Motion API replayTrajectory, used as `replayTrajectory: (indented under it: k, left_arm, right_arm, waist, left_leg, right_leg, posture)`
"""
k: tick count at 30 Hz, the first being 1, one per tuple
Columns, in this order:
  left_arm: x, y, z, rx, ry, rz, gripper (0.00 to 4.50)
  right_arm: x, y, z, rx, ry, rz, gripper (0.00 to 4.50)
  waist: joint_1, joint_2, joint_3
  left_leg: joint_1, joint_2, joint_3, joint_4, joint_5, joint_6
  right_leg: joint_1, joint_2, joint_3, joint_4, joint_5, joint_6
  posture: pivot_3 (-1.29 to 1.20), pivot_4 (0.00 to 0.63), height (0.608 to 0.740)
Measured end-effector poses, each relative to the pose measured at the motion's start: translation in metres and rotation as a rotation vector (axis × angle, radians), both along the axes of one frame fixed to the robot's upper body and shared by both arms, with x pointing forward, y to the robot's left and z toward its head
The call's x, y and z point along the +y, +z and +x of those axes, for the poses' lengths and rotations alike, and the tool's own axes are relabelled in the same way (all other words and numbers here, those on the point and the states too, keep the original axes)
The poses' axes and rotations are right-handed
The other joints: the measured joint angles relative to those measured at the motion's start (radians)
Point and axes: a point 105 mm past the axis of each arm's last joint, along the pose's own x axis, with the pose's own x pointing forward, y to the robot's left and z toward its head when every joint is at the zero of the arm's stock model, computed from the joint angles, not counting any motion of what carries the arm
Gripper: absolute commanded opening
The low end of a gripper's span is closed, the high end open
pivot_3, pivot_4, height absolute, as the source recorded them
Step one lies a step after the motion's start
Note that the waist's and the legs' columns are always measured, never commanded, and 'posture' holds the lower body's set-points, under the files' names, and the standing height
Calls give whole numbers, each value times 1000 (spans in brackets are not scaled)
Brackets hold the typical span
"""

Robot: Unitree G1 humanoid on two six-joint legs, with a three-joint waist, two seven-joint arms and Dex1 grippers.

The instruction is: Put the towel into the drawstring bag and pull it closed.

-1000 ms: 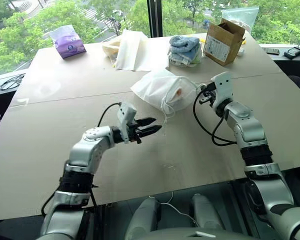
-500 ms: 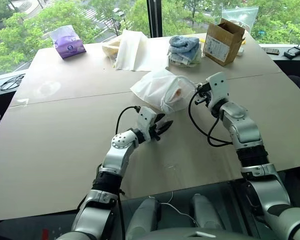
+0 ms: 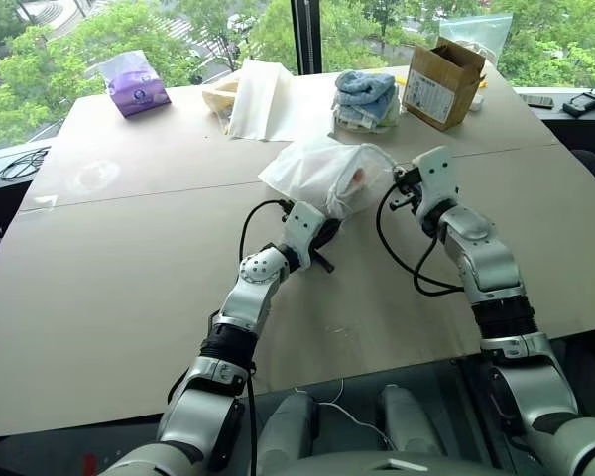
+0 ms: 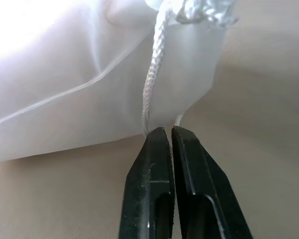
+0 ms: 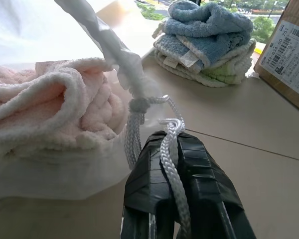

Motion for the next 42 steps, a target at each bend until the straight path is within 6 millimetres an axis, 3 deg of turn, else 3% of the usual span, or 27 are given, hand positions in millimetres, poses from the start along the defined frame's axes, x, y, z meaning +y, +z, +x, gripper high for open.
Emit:
replayTrajectory:
  k: [5, 9, 12, 16, 17, 20, 23, 26, 30, 34, 42]
  left_arm:
    - [34, 8, -5, -198, 159, 125, 27]
    - [76, 23, -19, -398, 344, 261, 27]
    - [99, 28, -27, -454, 474, 285, 27]
    - [111, 29, -30, -473, 544, 289, 27]
    - [110, 29, -30, -468, 535, 279, 27]
    - [84, 22, -33, -388, 380, 152, 845]
    - [39, 7, -38, -213, 182, -58, 2249]
    - [17, -8, -32, -42, 81, -139, 3646]
    - [12, 0, -2, -1, 68, -89, 3646]
    - [13, 3, 15, 32, 81, -66, 3646]
    - [5, 2, 18, 62, -74, 96, 3646]
  right_arm:
    - [-8, -3, -3, 0, -26, -2, 0]
    - [-40, -2, -8, -17, -146, -15, 0]
    - [-58, -7, -12, -19, -215, -26, 0]
    - [-61, -12, -16, -5, -235, -36, 0]
    - [-62, -14, -16, 3, -239, -38, 0]
    - [-61, -13, -17, 0, -238, -45, 0]
    - [-57, -12, -18, -2, -227, -56, 0]
    - [-53, -13, -19, 1, -214, -65, 0]
    - [-46, -15, -20, 4, -197, -61, 0]
    - [-45, -14, -20, 4, -196, -61, 0]
    - [-45, -11, -20, -11, -207, -57, 0]
  waist:
    - [-5, 0, 0]
    - [6, 0, 0]
    - [19, 0, 0]
    - [21, 0, 0]
    - [21, 0, 0]
    - [21, 0, 0]
    - [21, 0, 0]
    - [18, 0, 0]
    - [16, 0, 0]
    - [18, 0, 0]
    - [18, 0, 0]
  left_leg:
    - [0, 0, 0, -2, 0, 0]
    - [0, 0, 0, -2, 0, 0]
    - [0, 0, 0, -2, 0, 0]
    - [0, 0, 0, -2, 0, 0]
    - [0, 0, 1, -2, 0, 0]
    - [0, 0, 1, -2, 0, 0]
    - [0, 0, 1, -2, 0, 0]
    - [1, 0, 1, -2, 0, 0]
    - [2, 0, 1, -1, 0, 0]
    - [1, 0, 0, -1, 0, 0]
    - [1, 0, 0, -2, 0, 0]
  right_leg:
    - [-1, 0, 0, 0, 0, 0]
    - [-1, -1, 1, -1, 0, 0]
    - [-1, 0, 0, -1, 0, 0]
    - [-1, 0, 0, -1, 0, 0]
    - [0, 0, 0, -1, 0, 0]
    - [0, -1, 0, -1, 0, 0]
    - [0, -1, 0, -1, 0, 0]
    - [0, 1, 0, 0, 0, 0]
    - [2, 1, 0, 0, 0, 0]
    - [2, 1, -1, -1, 0, 0]
    - [1, 1, -1, -1, 0, 0]
  posture:
    - [0, 150, 740]
    - [0, 150, 740]
    - [0, 150, 740]
    - [0, 150, 740]
    - [0, 150, 740]
    - [0, 150, 740]
    - [0, 150, 740]
    - [0, 150, 740]
    - [0, 150, 740]
    - [0, 150, 740]
    - [0, 150, 740]
